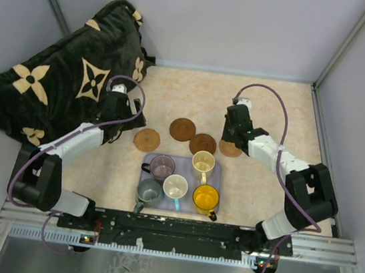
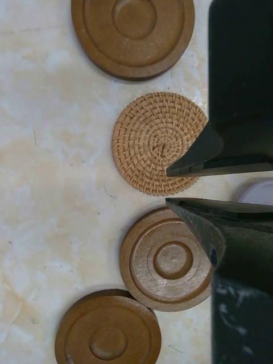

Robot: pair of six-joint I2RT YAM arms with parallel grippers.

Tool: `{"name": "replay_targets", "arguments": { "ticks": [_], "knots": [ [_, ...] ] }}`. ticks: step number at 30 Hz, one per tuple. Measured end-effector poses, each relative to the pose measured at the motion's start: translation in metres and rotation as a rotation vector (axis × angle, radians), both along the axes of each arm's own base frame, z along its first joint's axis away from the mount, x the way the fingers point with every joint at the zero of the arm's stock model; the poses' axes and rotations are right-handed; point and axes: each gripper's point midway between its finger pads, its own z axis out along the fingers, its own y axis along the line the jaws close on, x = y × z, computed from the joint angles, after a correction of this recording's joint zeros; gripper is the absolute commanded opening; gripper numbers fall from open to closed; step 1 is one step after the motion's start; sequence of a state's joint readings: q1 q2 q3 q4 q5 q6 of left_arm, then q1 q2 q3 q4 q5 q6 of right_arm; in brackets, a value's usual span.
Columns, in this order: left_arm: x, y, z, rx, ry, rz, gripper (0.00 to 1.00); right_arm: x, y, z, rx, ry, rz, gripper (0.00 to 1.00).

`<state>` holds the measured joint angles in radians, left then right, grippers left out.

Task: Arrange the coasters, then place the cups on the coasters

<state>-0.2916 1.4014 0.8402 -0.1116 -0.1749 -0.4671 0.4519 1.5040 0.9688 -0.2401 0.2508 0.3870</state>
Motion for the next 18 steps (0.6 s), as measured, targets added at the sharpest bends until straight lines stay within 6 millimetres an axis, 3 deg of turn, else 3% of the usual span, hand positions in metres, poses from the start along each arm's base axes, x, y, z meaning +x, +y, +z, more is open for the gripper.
{"name": "replay_targets", "arguments": {
  "ticks": [5, 10, 14, 18],
  "knots": [
    [-0.006, -0.003, -0.012, -0.013, 0.033, -0.018, 1.0, 0.003, 0.02, -0.015, 0.004, 0.042, 0.047, 0.22],
    [-0.016, -0.008, -0.031, -0.023, 0.089, -0.045, 1.0, 0.008, 0.064, -0.022, 0.007, 0.05, 0.135, 0.22],
    [-0.022, -0.008, -0.037, -0.009, 0.109, -0.051, 1.0, 0.0, 0.09, -0.04, -0.005, 0.092, 0.189, 0.22],
    [-0.024, -0.013, -0.039, 0.001, 0.11, -0.063, 1.0, -0.008, 0.102, -0.055, -0.018, 0.128, 0.211, 0.22]
  ]
}}
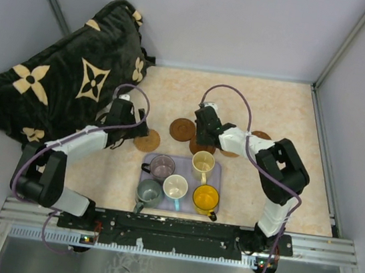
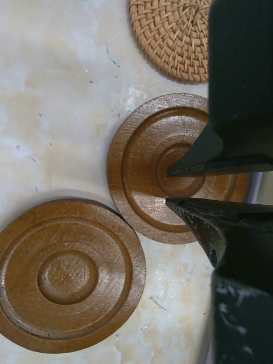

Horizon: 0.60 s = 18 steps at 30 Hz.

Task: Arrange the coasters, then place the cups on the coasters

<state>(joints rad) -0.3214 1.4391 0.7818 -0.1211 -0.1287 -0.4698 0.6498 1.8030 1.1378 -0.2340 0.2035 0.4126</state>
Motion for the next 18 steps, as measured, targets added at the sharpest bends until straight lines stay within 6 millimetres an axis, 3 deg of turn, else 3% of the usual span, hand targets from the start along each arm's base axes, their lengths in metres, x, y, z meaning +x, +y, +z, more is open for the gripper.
{"name": "replay_targets", "arguments": {
  "ticks": [5, 12, 18],
  "knots": [
    [-0.009, -0.011, -0.009, 0.01, 0.029, -0.035, 1.0, -0.003, 0.006, 0.0, 0.0, 0.008, 0.004, 0.22],
    [-0.025, -0.008, -0.041, 0.081, 0.129, -0.038, 1.0, -0.009, 0.013, -0.001, 0.013, 0.021, -0.004, 0.22],
    [-0.014, -0.001, -0.045, 0.152, 0.132, 0.006, 0.99, -0.013, 0.016, -0.005, 0.019, 0.037, -0.014, 0.22]
  ]
}}
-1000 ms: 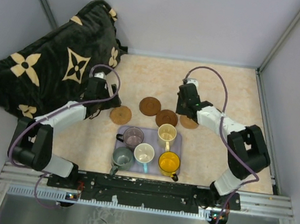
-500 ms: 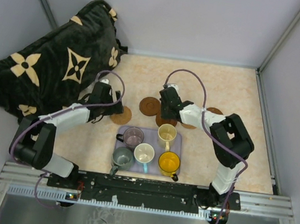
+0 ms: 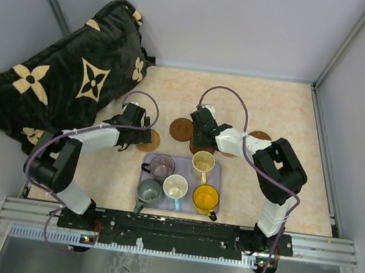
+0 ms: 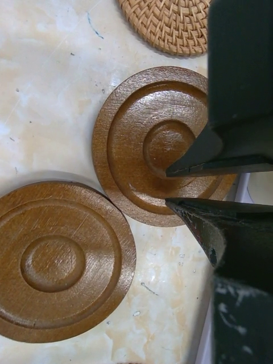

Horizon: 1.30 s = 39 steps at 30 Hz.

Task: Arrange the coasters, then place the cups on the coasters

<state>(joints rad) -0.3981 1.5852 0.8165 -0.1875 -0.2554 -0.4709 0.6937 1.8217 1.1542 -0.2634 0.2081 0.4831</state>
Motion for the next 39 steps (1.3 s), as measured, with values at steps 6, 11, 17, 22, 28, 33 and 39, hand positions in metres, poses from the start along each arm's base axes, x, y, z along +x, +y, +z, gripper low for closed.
{"name": "replay_targets", "arguments": {
  "ticks": [6, 11, 17, 22, 28, 33, 39],
  "knots": [
    [0.01, 0.007, -0.002, 0.057, -0.001, 0.047, 0.99, -0.003, -0.003, -0.006, -0.013, 0.02, -0.012, 0.22],
    [0.021, 0.008, -0.002, 0.068, -0.006, 0.083, 0.99, 0.0, -0.003, -0.012, -0.02, 0.027, -0.03, 0.23],
    [0.036, 0.013, -0.002, 0.068, -0.018, 0.127, 1.0, 0.013, 0.003, -0.011, -0.029, 0.012, -0.054, 0.23],
    [0.044, 0.036, -0.001, 0.058, -0.029, 0.19, 1.0, 0.023, 0.003, -0.011, -0.053, -0.001, -0.081, 0.23],
    [0.048, 0.053, -0.001, 0.04, -0.031, 0.233, 1.0, 0.04, 0.001, -0.01, -0.073, -0.011, -0.122, 0.23],
    [0.048, 0.054, -0.001, 0.04, -0.031, 0.234, 1.0, 0.051, -0.008, -0.01, -0.078, -0.012, -0.158, 0.23],
    [0.048, 0.053, -0.001, 0.039, -0.03, 0.233, 1.0, 0.068, -0.017, -0.009, -0.078, -0.022, -0.197, 0.23]
  ]
}}
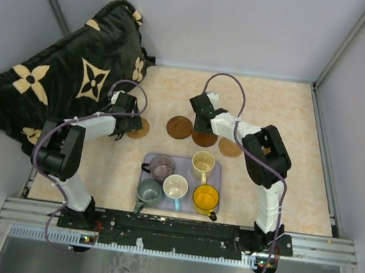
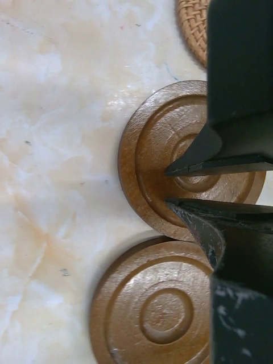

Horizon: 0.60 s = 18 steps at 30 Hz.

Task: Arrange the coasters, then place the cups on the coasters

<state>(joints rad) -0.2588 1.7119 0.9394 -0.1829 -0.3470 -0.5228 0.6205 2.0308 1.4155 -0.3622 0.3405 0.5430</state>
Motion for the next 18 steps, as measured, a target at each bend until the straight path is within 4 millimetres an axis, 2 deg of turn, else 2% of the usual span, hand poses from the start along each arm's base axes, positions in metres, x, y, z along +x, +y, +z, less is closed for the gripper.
{"name": "replay_targets", "arguments": {
  "ticks": [7, 18],
  "knots": [
    [0.0, -0.002, 0.001, -0.005, 0.006, -0.012, 1.0, 0.024, 0.0, 0.0, 0.012, -0.021, -0.028, 0.23],
    [0.001, -0.004, 0.0, -0.012, 0.027, -0.029, 1.0, 0.036, 0.004, 0.0, 0.021, -0.035, -0.027, 0.23]
  ]
}}
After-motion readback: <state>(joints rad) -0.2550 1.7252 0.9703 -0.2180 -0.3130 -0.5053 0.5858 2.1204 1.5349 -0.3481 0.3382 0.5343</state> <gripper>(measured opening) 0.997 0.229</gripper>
